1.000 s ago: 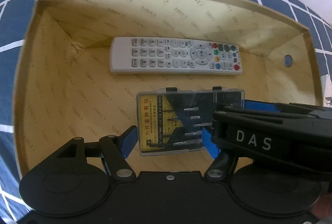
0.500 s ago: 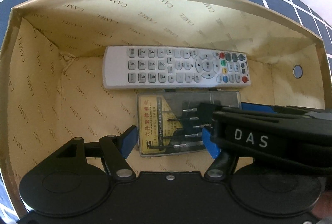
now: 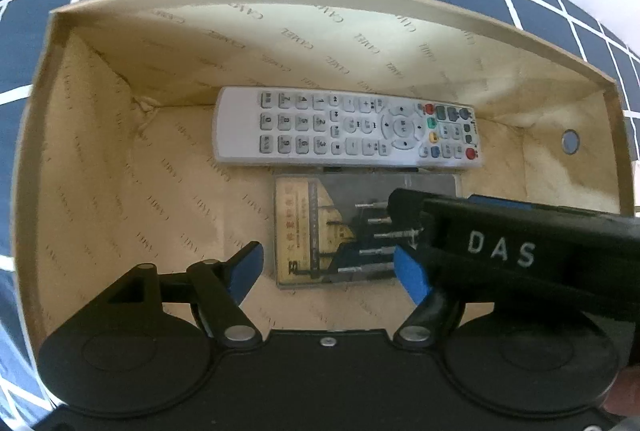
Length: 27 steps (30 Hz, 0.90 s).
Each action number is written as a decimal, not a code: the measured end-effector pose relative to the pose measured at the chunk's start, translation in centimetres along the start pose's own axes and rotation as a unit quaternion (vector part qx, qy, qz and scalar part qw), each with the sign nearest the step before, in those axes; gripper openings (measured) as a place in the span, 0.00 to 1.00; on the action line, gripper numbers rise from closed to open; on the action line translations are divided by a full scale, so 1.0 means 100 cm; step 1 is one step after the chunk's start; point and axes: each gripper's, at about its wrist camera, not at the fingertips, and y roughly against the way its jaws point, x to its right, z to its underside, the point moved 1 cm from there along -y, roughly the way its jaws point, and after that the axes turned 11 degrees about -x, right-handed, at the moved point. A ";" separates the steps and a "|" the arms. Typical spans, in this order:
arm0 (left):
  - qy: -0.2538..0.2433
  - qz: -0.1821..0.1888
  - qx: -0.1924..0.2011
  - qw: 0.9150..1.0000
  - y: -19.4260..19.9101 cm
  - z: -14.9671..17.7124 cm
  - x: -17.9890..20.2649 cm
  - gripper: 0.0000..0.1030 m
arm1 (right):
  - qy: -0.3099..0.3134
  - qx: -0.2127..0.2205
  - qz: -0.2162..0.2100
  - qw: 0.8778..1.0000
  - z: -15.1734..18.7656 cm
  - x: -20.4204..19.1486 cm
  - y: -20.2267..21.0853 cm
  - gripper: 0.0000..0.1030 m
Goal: Organize objects
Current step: 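Lower the screwdriver case into the box beside the remote, then open the right gripper and release the screwdriver case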
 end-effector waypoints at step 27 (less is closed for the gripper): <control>-0.015 -0.019 0.096 0.995 0.114 0.122 0.053 0.94 | 0.007 0.105 -0.005 0.994 0.111 0.009 0.131 0.93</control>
